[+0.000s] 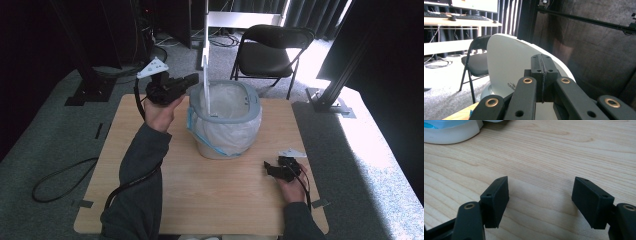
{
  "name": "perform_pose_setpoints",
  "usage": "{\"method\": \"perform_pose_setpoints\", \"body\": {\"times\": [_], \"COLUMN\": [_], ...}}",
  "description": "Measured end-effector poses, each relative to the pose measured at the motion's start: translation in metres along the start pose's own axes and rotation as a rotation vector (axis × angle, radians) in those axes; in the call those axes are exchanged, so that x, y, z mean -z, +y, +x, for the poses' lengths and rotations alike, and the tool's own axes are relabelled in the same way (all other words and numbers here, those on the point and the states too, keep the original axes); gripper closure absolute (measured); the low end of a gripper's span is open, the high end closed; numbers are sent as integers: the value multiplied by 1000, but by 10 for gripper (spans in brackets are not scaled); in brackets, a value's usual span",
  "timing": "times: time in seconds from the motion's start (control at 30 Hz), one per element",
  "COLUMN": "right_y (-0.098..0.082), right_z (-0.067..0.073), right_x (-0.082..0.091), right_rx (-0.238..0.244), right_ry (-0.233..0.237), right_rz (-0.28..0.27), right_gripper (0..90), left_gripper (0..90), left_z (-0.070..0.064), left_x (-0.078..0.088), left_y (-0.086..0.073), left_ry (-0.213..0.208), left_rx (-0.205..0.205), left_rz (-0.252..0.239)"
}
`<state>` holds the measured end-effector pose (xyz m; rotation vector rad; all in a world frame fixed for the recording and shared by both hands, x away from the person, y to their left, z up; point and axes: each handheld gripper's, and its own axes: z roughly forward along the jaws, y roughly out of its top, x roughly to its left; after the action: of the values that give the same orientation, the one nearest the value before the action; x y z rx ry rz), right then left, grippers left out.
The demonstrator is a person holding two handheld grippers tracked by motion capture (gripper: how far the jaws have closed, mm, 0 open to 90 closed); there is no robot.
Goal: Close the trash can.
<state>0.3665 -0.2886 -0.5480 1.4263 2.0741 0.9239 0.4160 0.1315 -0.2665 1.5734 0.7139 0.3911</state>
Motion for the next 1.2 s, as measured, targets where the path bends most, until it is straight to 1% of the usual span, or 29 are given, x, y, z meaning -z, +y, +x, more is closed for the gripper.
{"method": "perform_pose_setpoints", "body": {"times": [0.13,0.3,0.37,0.73,0.93,1.2], "right_y": [0,0,0,0,0,0], "right_z": [0,0,0,0,0,0], "right_x": [0,0,0,0,0,0], "right_rx": [0,-1,-1,-1,-1,-1], "right_ry": [0,0,1,0,0,0], "right_rz": [1,0,0,0,0,0], "right_gripper": [290,290,290,290,290,290], "left_gripper": [900,900,900,900,900,900], "left_z": [3,5,6,6,6,3], "left_x": [-3,-9,-11,-19,-21,-26], "left_y": [-1,-1,-1,-3,-3,-5], "left_ry": [-2,-6,-15,-19,-20,-30], "left_rx": [9,7,13,23,22,16], "left_rz": [-1,4,0,6,10,22]}}
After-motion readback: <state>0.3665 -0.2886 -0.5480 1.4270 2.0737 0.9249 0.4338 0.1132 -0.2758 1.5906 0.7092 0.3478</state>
